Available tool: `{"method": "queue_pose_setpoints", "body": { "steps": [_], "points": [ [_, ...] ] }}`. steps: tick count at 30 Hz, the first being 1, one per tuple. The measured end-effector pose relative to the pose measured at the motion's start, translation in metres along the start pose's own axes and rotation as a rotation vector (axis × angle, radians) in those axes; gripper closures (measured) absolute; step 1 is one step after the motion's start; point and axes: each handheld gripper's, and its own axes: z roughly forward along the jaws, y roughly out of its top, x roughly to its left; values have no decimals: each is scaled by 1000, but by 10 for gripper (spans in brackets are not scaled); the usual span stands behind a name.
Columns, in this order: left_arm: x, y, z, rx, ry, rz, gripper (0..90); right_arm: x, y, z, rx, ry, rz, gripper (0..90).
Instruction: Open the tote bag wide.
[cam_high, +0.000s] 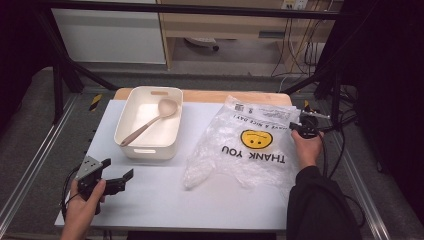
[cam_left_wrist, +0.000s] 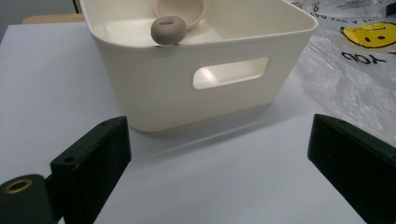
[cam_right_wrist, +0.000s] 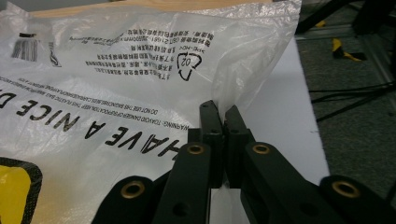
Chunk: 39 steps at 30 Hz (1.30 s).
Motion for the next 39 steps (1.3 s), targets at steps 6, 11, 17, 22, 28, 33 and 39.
{"method": "queue_pose_setpoints", "body": {
  "steps": [6, 11, 17, 22, 28, 33, 39],
  "points": [
    [0, 0, 0, -4, 3, 5, 56, 11, -2, -1, 23, 5, -23, 739],
    [-1, 1, -2, -11, 5, 11, 56, 23, 5, -13, 22, 2, -81, 438],
    [0, 1, -3, -13, 11, 11, 56, 31, 13, -38, 8, 3, -127, 200],
    [1, 1, -4, -16, 19, 9, 56, 43, 20, -63, -23, 10, -189, 122],
    [1, 1, -3, -20, 19, 8, 56, 55, 17, -97, -24, 83, -223, 79],
    [1, 1, -4, -18, 21, 8, 56, 64, -4, -122, -19, 171, -244, 69],
    [0, 1, -3, -16, 23, 10, 56, 81, -35, -137, -10, 252, -272, 79]
  ]
}}
